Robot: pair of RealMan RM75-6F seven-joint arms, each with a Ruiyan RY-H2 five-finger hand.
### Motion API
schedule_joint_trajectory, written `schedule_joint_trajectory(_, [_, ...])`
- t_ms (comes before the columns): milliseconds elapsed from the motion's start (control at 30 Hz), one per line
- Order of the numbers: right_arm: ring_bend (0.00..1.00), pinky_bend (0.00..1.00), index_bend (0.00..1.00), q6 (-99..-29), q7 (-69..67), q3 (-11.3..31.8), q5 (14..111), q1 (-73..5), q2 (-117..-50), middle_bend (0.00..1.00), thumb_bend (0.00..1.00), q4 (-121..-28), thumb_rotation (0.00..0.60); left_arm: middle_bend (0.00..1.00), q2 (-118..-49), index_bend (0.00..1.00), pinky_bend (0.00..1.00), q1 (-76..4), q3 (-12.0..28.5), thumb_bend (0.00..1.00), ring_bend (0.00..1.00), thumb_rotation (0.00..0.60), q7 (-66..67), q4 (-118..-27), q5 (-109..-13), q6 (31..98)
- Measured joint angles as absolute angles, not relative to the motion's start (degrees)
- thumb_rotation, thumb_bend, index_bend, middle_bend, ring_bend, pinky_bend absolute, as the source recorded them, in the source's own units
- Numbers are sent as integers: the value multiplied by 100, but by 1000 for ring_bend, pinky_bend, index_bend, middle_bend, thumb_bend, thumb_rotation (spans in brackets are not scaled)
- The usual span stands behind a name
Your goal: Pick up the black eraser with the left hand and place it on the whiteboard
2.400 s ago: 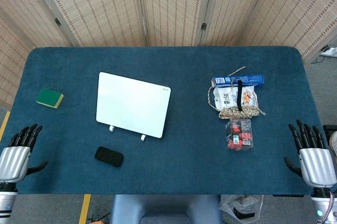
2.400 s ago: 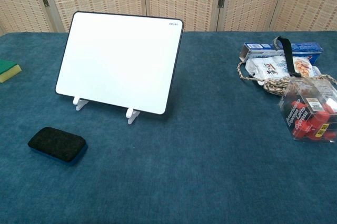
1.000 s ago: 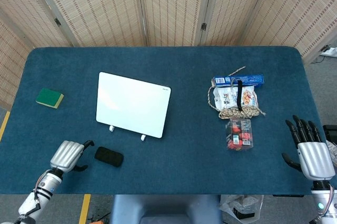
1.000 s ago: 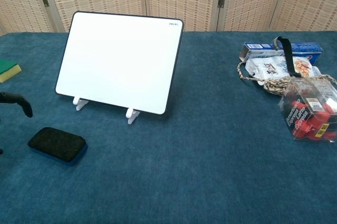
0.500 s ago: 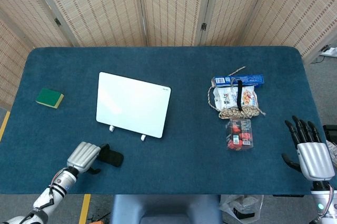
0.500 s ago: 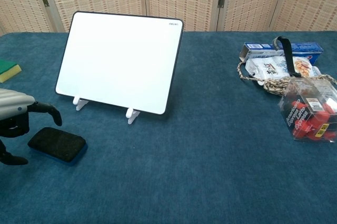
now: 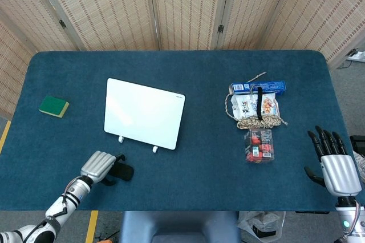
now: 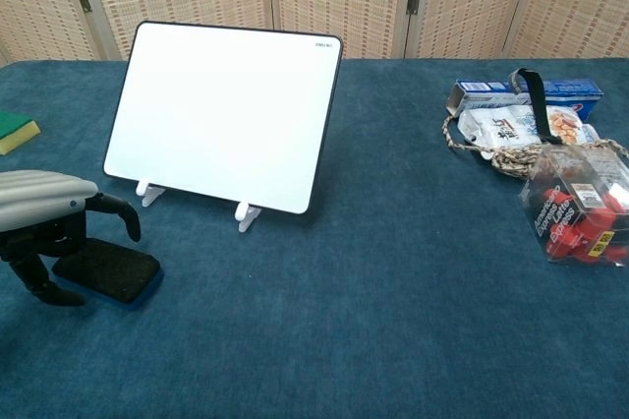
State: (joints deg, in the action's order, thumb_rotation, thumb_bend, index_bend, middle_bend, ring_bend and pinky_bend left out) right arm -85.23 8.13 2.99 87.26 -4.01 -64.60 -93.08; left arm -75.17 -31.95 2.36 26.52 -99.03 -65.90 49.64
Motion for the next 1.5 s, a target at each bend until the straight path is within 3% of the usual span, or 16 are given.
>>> schedule_joint_trajectory(233, [0, 0, 0, -8579, 757, 295, 8750, -376, -6442, 0, 268, -9306, 600, 1000, -7632, 365, 1000, -3311, 190, 210, 1000, 600, 2548, -9670, -6493, 4916])
schedule_joint_trajectory(667, [0, 0, 0, -8558, 801, 295, 8737, -382, -6459, 0, 267, -9305, 600, 1000, -7732, 586, 1000, -3315, 110, 231, 1000, 600, 2316, -9520, -6720, 5172])
schedule_joint_trajectory(800, [0, 0, 0, -8545, 822, 298, 8723, -389, -6464, 0, 267, -9309, 600, 1000, -7728, 604, 1000, -3281, 103, 249, 1000, 600, 2302, -9520, -6836, 5358])
schedule_joint_trajectory(967, [0, 0, 0, -8526, 850, 297, 8715, -398, -6471, 0, 268, -9317, 600, 1000, -7791, 608, 1000, -3173, 162, 256, 1000, 600, 2432, -9474, -7095, 5943])
schedule_joint_trajectory(1100, [0, 0, 0, -8533, 831, 294, 8721, -393, -6463, 0, 268, -9323, 600, 1000, -8093, 629, 1000, -3042, 284, 257, 1000, 600, 2403, -9097, -7654, 6869])
schedule_joint_trajectory(1233, [0, 0, 0, -8582, 731, 294, 8734, -369, -6430, 0, 267, -9325, 600, 1000, -8630, 626, 1000, -2982, 503, 257, 1000, 600, 2286, -8192, -8199, 7755])
schedule_joint_trajectory(1500, [0, 0, 0, -8686, 412, 299, 8779, -315, -6320, 0, 267, -9301, 600, 1000, -9619, 650, 1000, -3258, 1241, 260, 1000, 600, 1713, -6541, -8550, 8389])
